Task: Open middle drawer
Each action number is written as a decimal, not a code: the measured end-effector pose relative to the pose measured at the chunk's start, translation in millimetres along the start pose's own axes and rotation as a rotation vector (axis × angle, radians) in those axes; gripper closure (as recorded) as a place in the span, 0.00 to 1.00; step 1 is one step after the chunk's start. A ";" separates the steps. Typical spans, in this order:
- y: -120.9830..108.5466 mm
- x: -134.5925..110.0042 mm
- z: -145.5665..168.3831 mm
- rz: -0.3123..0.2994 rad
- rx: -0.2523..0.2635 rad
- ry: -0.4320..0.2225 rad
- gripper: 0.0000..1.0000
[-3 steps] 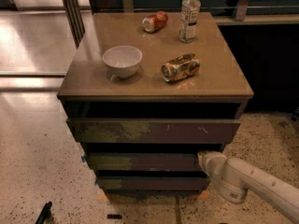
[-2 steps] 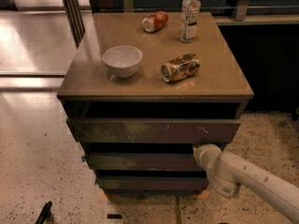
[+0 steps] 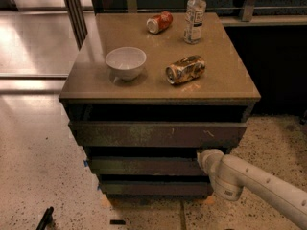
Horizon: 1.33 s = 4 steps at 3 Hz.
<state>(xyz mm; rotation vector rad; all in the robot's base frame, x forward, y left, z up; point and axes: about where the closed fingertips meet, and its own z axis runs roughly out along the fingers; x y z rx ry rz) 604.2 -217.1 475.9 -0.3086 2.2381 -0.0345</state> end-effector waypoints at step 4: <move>4.0 25.7 22.4 0.019 0.003 0.100 1.00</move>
Offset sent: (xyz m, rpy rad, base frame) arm 0.0047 0.0053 -0.0435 -0.0018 0.0642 -0.0128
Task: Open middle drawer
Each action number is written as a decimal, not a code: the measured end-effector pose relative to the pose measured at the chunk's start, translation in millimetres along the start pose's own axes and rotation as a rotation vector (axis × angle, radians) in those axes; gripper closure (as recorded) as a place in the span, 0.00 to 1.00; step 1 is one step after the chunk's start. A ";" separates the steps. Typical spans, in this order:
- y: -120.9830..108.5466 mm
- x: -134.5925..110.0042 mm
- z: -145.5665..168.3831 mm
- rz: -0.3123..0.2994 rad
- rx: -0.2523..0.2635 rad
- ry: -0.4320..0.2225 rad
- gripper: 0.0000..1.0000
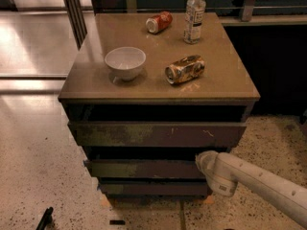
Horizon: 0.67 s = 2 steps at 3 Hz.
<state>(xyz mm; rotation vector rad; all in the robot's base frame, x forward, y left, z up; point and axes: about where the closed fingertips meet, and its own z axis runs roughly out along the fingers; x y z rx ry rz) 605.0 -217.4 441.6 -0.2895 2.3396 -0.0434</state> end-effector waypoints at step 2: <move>-2.4 9.6 -6.7 0.018 -0.015 0.037 1.00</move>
Offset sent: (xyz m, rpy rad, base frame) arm -0.0978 -0.0400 -0.0383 0.1648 0.3094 -0.0558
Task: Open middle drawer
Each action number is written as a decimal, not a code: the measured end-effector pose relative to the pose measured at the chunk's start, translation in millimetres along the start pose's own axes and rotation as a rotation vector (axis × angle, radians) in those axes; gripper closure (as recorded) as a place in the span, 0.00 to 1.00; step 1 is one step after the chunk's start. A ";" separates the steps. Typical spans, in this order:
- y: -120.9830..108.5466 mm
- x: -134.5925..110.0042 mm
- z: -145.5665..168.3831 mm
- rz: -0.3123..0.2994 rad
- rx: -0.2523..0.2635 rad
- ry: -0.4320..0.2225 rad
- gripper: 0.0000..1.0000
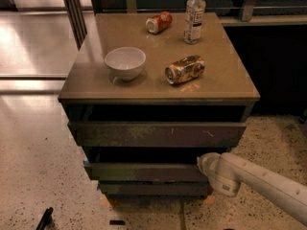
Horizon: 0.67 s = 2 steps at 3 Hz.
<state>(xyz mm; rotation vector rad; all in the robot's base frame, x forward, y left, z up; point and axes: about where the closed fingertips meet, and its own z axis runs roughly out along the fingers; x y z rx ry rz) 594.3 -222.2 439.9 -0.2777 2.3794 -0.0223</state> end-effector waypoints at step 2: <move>-2.4 13.7 -8.3 0.026 -0.025 0.045 1.00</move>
Offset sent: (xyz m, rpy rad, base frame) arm -0.1031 -0.0330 -0.0502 0.1597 0.3479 -0.0144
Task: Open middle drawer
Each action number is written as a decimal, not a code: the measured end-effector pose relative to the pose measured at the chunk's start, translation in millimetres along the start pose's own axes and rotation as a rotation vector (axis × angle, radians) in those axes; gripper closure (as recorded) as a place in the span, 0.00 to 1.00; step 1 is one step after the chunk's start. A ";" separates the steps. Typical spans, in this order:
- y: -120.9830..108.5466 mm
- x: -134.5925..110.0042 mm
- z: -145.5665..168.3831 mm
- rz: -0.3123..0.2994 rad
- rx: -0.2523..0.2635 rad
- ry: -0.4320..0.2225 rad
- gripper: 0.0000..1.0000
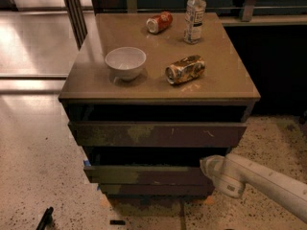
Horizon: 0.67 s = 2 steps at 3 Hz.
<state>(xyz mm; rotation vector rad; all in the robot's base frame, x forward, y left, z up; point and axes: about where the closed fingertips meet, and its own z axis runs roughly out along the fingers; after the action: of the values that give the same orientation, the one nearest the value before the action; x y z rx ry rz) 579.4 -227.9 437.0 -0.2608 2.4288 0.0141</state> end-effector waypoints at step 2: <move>1.3 16.3 -7.6 0.003 -0.051 0.048 1.00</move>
Offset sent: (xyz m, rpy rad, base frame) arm -0.0110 -0.0011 -0.0055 0.0173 0.0354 0.0199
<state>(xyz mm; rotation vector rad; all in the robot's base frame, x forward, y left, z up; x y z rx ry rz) 562.1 -230.3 432.3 -0.2839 2.4792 0.0714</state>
